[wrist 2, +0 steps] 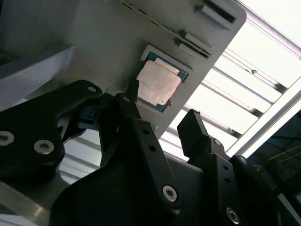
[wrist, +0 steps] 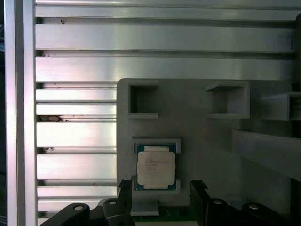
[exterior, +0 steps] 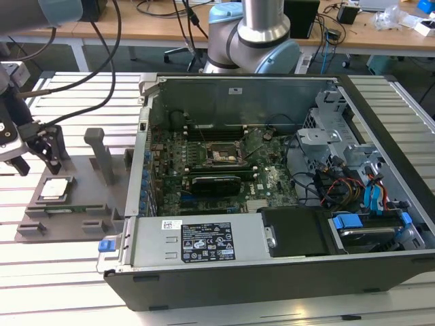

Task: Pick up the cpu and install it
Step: 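Pick up the cpu and move it towards the insertion slot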

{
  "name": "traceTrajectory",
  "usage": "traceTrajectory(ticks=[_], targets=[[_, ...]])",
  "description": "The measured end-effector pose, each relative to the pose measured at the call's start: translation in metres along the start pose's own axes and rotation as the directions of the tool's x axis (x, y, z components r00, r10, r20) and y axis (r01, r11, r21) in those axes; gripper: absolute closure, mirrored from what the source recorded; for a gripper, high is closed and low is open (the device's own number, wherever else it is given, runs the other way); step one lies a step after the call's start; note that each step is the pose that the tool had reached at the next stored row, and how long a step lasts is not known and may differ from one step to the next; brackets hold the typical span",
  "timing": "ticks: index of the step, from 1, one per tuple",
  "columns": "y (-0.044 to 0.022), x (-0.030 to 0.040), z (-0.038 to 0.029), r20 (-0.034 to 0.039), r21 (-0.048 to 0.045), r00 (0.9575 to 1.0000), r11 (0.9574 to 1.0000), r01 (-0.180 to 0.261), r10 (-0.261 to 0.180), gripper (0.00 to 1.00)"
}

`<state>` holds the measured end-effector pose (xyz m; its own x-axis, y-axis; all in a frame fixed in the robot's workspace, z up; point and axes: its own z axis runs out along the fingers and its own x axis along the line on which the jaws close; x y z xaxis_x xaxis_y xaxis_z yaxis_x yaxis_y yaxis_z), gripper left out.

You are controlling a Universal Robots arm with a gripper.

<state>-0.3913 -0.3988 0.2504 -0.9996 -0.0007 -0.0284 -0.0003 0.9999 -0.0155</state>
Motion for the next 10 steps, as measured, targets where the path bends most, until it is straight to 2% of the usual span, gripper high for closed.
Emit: traceTrajectory(ticks=[10], targets=[[0.0001,-0.0001,0.0064,0.0,0.0,1.0,1.0,0.0,0.0,0.39]])
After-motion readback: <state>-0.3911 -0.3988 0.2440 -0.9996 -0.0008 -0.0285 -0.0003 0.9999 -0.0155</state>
